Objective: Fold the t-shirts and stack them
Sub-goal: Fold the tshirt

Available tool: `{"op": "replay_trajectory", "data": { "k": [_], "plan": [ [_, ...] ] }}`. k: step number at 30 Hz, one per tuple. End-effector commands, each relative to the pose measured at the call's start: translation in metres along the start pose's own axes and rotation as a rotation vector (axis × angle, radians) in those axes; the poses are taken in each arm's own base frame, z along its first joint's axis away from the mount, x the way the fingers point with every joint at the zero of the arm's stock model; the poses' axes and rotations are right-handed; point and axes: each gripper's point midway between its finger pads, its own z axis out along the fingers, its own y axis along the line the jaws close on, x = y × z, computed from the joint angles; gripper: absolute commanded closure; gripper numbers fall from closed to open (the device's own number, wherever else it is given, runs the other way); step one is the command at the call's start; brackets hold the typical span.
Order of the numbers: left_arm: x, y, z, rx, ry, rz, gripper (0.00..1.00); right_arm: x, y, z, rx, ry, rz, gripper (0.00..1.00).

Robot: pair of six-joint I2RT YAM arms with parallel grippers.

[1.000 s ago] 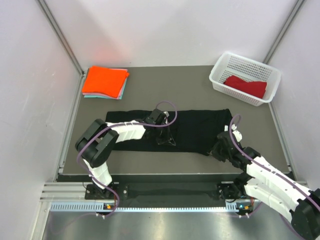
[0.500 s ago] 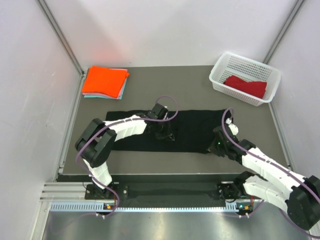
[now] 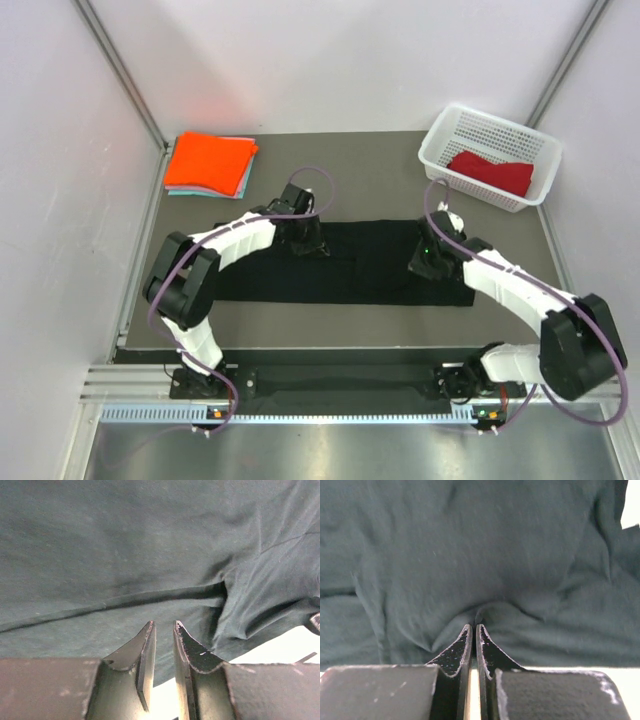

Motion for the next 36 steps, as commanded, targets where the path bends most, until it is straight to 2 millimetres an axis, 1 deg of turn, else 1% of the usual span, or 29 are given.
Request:
{"op": "replay_trajectory", "data": {
  "k": [1, 2, 3, 5, 6, 11, 12, 14, 15, 16, 17, 18, 19, 20, 23, 25, 26, 27, 28, 29, 32, 34, 36],
  "plan": [
    [-0.015, -0.015, -0.014, 0.065, -0.04, 0.046, 0.74, -0.036, 0.026, 0.003, -0.065, -0.051, -0.02, 1.0],
    [-0.015, -0.015, -0.014, 0.069, -0.036, 0.048, 0.74, -0.043, 0.032, 0.004, -0.075, -0.055, -0.022, 1.0],
    [-0.015, -0.015, -0.014, 0.071, -0.038, 0.049, 0.74, -0.043, 0.029, 0.013, -0.06, -0.033, -0.016, 1.0],
    [-0.016, -0.016, -0.015, 0.079, -0.04, 0.055, 0.74, -0.051, 0.032, 0.018, -0.062, -0.034, -0.007, 1.0],
    [-0.015, -0.016, -0.015, 0.081, -0.038, 0.059, 0.74, -0.049, 0.027, 0.026, -0.042, -0.014, 0.0, 1.0],
    [-0.014, -0.015, -0.017, 0.086, -0.043, 0.072, 0.71, -0.051, 0.017, 0.039, -0.01, -0.003, 0.029, 1.0],
    [-0.015, -0.017, -0.018, 0.093, -0.048, 0.076, 0.71, -0.051, 0.014, 0.04, -0.001, -0.002, 0.046, 0.99],
    [-0.014, -0.032, -0.021, 0.182, -0.046, 0.128, 0.71, -0.049, 0.012, 0.041, -0.004, 0.004, 0.053, 0.99],
    [-0.007, -0.041, -0.025, 0.246, -0.026, 0.155, 0.71, -0.05, 0.012, 0.04, -0.008, -0.001, 0.063, 0.99],
    [-0.001, -0.055, -0.03, 0.33, -0.005, 0.181, 0.72, -0.049, 0.014, 0.04, -0.024, 0.003, 0.064, 0.99],
    [0.0, -0.069, -0.035, 0.389, -0.024, 0.216, 0.71, -0.048, 0.015, 0.04, -0.031, 0.005, 0.067, 0.99],
    [0.009, -0.073, -0.035, 0.42, -0.013, 0.236, 0.71, -0.047, 0.016, 0.039, -0.037, 0.007, 0.067, 0.99],
    [0.021, -0.084, -0.038, 0.468, 0.007, 0.27, 0.71, -0.047, 0.018, 0.038, -0.048, 0.011, 0.07, 0.99],
    [0.024, -0.088, -0.039, 0.479, 0.001, 0.29, 0.71, -0.046, 0.019, 0.037, -0.054, 0.014, 0.07, 0.99],
    [0.041, -0.093, -0.038, 0.509, 0.027, 0.312, 0.74, -0.047, 0.02, 0.035, -0.061, 0.01, 0.08, 0.99],
    [0.055, -0.086, -0.032, 0.477, 0.052, 0.319, 0.82, -0.047, 0.02, 0.034, -0.063, 0.01, 0.08, 0.99],
    [0.055, -0.082, -0.028, 0.447, 0.038, 0.327, 0.87, -0.049, 0.021, 0.033, -0.066, 0.008, 0.084, 0.99],
    [0.063, -0.077, -0.025, 0.43, 0.051, 0.328, 0.89, -0.049, 0.022, 0.034, -0.069, 0.01, 0.083, 0.99],
    [0.067, -0.076, -0.021, 0.426, 0.053, 0.334, 0.95, -0.049, 0.022, 0.034, -0.069, 0.012, 0.084, 0.99],
    [0.076, -0.077, -0.017, 0.416, 0.071, 0.337, 1.0, -0.049, 0.023, 0.034, -0.072, 0.011, 0.084, 0.99],
    [0.089, -0.073, -0.002, 0.367, 0.079, 0.314, 1.0, -0.05, 0.022, 0.037, -0.068, 0.01, 0.088, 1.0],
    [0.094, -0.073, 0.0, 0.35, 0.07, 0.305, 1.0, -0.05, 0.023, 0.037, -0.072, 0.015, 0.088, 1.0],
    [0.092, -0.079, 0.004, 0.35, 0.048, 0.304, 1.0, -0.05, 0.024, 0.037, -0.076, 0.014, 0.09, 1.0]
  ]
}}
